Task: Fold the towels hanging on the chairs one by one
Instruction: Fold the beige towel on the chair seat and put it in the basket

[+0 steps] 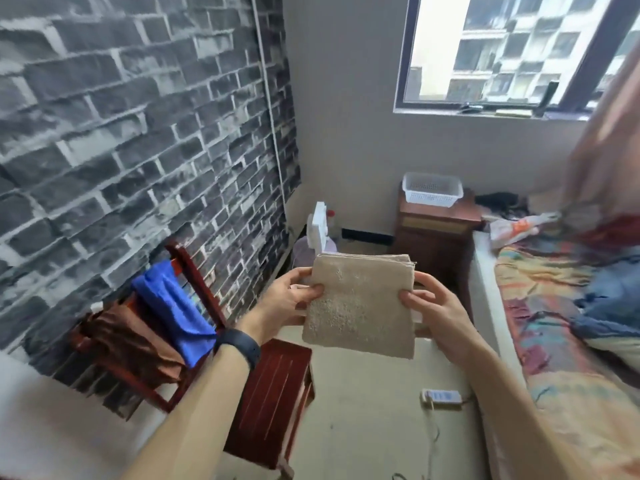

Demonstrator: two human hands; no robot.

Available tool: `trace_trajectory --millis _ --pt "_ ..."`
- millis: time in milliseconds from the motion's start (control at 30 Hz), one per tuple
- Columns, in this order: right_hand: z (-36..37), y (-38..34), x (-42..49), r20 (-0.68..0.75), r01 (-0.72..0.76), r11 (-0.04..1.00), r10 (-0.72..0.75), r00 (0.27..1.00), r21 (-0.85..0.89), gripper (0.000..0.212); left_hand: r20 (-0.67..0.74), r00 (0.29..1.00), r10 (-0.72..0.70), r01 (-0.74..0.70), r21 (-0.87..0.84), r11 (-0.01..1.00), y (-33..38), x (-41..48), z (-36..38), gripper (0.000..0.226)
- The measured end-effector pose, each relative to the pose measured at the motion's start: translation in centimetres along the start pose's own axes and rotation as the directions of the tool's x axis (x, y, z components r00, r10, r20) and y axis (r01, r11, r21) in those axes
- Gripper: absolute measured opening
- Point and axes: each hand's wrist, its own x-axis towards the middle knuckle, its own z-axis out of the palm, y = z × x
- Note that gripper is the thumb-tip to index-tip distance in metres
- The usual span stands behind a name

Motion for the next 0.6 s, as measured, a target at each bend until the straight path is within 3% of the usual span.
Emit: trace_trajectory --millis 333,600 --pt "-9.8 -3.2 15.8 -0.114 -0.05 0.999 0.051 0.992 0.018 0.03 0.045 0.999 -0.031 0.03 0.013 0.999 5.5 19.5 6.5 0.031" --pt "-15.5 -1.2 29.9 -0.229 -0.134 0.989 0.145 0.963 0.064 0.024 0.115 0.987 -0.116 0.11 0.052 0.993 5.9 37.6 9.0 0.031"
